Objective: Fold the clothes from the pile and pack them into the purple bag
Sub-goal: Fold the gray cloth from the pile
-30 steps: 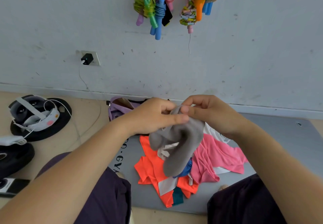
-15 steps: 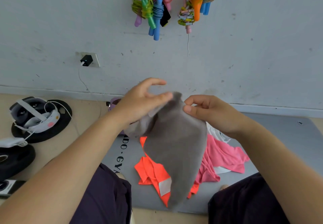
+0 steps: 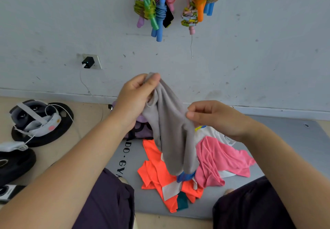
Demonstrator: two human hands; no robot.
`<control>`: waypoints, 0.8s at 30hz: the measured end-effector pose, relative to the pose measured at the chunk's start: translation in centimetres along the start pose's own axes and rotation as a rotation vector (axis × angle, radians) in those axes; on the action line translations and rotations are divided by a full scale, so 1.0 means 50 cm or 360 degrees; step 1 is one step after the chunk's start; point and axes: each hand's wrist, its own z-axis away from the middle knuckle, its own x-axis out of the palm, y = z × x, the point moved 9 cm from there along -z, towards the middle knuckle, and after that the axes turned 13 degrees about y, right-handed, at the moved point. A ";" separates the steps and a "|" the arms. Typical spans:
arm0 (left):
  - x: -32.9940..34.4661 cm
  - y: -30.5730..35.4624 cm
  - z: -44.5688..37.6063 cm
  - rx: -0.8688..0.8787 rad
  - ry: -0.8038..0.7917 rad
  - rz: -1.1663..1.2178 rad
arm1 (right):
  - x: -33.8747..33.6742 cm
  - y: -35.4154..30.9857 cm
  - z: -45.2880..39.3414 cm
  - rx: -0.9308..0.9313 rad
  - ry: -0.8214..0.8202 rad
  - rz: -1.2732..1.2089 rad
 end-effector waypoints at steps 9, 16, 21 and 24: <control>0.110 -0.049 0.093 0.0013 -0.0952 -0.0483 | 0.001 -0.012 -0.005 -0.0048 0.0159 -0.0128; 0.044 -0.017 0.025 0.0016 -0.0323 -0.0255 | -0.025 -0.002 -0.009 -0.0014 0.0165 -0.0038; -0.009 -0.004 -0.006 0.0057 0.0005 -0.0362 | -0.015 -0.004 -0.006 -0.0080 0.0152 0.0071; 0.056 -0.023 0.035 0.0004 -0.0559 -0.0446 | -0.004 -0.016 -0.005 -0.0120 0.0192 -0.0059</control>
